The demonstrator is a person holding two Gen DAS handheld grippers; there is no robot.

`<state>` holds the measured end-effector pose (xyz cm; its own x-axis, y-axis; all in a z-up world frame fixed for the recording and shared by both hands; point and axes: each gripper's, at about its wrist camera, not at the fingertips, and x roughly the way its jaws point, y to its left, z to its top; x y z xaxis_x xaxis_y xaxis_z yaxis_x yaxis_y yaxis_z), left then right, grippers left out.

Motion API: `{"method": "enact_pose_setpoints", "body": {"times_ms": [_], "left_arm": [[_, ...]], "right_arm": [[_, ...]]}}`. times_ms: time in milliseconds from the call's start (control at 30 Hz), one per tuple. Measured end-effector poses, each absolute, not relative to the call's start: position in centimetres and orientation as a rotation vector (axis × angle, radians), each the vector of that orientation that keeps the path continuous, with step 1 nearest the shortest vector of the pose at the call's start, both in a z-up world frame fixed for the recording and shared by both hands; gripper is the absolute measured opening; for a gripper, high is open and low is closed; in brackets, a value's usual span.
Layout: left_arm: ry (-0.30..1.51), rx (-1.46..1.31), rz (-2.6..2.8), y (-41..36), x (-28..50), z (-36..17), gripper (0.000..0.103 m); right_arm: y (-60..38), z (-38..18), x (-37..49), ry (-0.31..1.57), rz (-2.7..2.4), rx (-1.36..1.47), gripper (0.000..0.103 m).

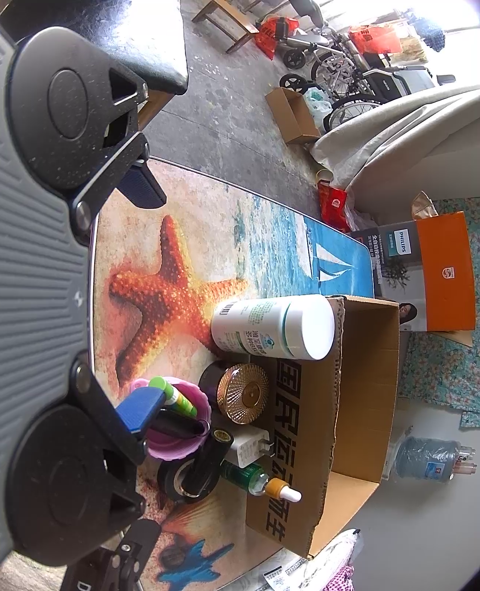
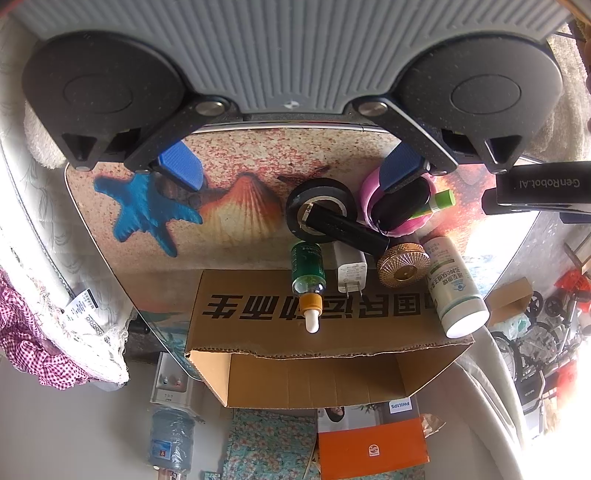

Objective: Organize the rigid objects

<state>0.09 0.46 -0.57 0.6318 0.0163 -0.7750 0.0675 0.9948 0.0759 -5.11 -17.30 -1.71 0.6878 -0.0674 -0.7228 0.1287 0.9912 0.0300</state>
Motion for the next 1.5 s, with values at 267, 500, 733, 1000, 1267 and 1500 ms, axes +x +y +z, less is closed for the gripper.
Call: {"method": "enact_pose_setpoints", "body": {"times_ms": [267,500,733,1000,1267,1500], "left_arm": [[0.864,0.107,-0.034,0.4,0.1,-0.7,0.103],[0.818,0.049,-0.144,0.3,0.5,-0.9,0.103],[0.778,0.175,-0.238,-2.3,0.6,-0.9,0.102],[0.723,0.278,-0.392,-6.1,0.0,-1.2,0.097],[0.731,0.287,-0.532,-8.8,-0.1,-2.2,0.090],[0.753,0.293,-0.581,-9.8,0.5,-3.1,0.057]], "right_arm": [[-17.7,-1.6,-5.1,0.787,-0.115,0.073,0.102],[-19.3,-1.0,-5.6,0.671,-0.083,0.045,0.102],[-21.7,-0.6,-4.5,0.641,0.077,0.100,0.102],[-24.5,-0.2,-1.6,0.701,0.313,0.162,0.101],[-24.4,-0.6,1.8,0.775,0.491,0.118,0.080],[-22.8,-2.3,4.9,0.880,0.585,0.076,0.050]]}}
